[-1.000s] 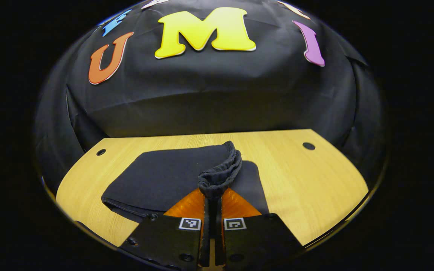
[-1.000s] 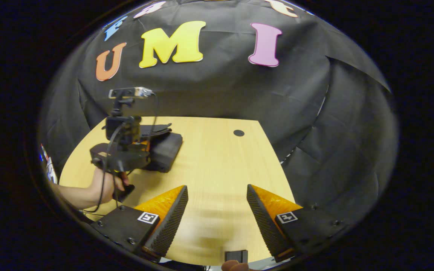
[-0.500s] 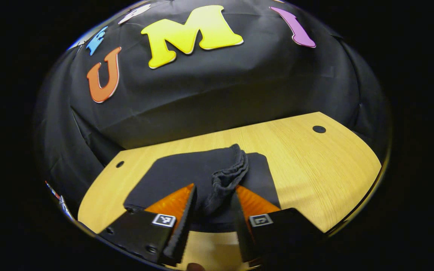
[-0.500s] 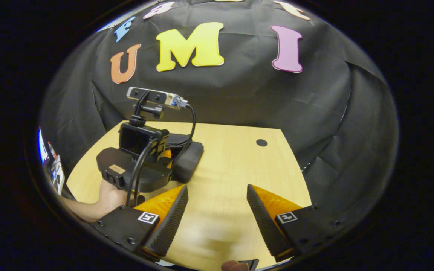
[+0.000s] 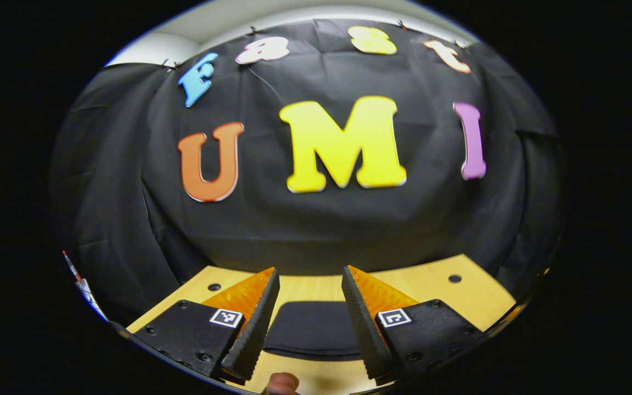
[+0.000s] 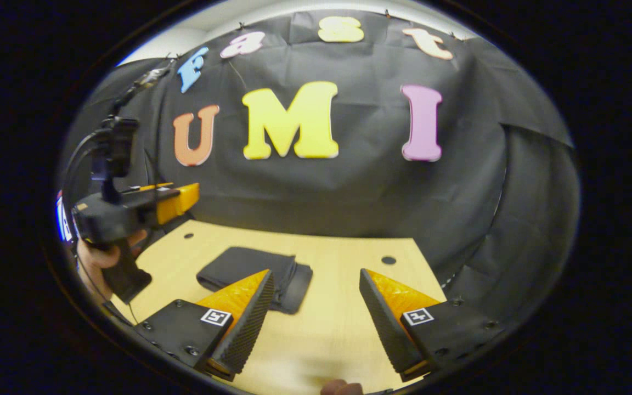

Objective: Grasp the waist and the cuffs of the jeans and fold them to make the two legs overlap; first hold the waist and fold one-third of the jeans toward the cuffs, then hold the cuffs and fold the remaining one-third in the same direction to finish folding.

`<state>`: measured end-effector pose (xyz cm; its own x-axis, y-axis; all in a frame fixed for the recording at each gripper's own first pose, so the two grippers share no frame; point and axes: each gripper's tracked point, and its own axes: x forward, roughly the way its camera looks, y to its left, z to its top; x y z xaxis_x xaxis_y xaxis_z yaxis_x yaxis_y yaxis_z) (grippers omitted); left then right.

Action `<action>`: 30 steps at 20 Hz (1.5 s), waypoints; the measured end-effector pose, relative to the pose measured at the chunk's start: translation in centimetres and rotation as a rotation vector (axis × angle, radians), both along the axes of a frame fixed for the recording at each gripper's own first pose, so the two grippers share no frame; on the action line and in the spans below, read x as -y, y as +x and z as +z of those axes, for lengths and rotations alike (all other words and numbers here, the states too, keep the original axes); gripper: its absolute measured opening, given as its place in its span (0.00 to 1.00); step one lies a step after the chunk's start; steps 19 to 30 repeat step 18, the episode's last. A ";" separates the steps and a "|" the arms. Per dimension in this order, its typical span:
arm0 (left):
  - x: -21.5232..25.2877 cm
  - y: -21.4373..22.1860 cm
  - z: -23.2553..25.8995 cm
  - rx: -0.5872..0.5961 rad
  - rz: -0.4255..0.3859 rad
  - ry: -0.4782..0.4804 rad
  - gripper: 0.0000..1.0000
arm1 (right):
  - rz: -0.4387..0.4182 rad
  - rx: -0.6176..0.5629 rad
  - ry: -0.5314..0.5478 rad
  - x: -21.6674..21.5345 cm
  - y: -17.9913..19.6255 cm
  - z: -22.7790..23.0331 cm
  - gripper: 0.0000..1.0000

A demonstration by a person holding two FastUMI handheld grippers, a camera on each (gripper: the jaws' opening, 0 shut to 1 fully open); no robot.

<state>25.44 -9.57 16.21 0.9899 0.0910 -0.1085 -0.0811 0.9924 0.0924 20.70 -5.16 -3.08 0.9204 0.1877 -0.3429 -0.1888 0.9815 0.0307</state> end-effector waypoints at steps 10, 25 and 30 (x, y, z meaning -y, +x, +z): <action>-10.3 -10.9 18.2 0.225 -0.105 -0.147 0.79 | 0.010 0.369 0.028 -10.1 -5.1 17.7 0.96; -12.3 -13.8 21.4 0.281 -0.080 -0.171 0.79 | 0.013 0.382 0.052 -12.3 -7.1 19.6 0.96; -12.3 -13.8 21.4 0.281 -0.080 -0.171 0.79 | 0.013 0.382 0.052 -12.3 -7.1 19.6 0.96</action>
